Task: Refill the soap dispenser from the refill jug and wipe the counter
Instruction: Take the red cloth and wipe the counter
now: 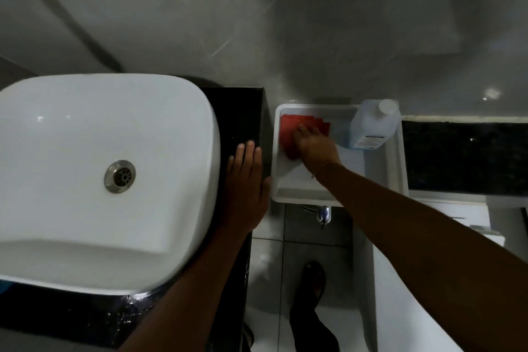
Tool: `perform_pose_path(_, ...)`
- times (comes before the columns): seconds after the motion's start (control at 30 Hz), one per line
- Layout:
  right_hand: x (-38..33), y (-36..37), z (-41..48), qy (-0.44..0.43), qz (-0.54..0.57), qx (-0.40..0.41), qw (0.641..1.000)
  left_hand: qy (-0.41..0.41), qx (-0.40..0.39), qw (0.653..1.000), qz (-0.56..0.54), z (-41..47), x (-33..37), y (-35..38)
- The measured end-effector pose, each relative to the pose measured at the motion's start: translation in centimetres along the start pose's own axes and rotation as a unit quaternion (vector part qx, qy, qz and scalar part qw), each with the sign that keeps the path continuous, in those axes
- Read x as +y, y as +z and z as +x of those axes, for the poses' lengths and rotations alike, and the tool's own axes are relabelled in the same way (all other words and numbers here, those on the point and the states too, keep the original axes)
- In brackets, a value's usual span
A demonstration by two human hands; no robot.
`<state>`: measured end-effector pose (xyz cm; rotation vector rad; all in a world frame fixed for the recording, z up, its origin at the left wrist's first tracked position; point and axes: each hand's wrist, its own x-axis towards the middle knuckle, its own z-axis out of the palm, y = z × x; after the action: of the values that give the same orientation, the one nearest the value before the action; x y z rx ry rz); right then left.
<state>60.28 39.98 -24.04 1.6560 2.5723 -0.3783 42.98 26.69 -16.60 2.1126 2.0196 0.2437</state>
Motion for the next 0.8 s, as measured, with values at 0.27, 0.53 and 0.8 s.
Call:
perform_pose_path(0.27, -0.5, -4.7, -4.6, 0.167, 0.364, 0.071, 0.914, 0.027, -0.034, 0.999, -0.029, -5.1, 1.4, -2.1)
perform_pose_path(0.53, -11.2, -6.7, -24.0, 0.148, 0.426, 0.152, 0.88, 0.106, -0.08, 0.985, -0.112, -18.3, -3.2, -7.7)
perform_pose_path(0.8, -26.6, -3.5, -32.6, 0.141, 0.335, 0.147, 0.92, 0.043, -0.084, 0.996, -0.007, -28.0, -18.3, -11.1)
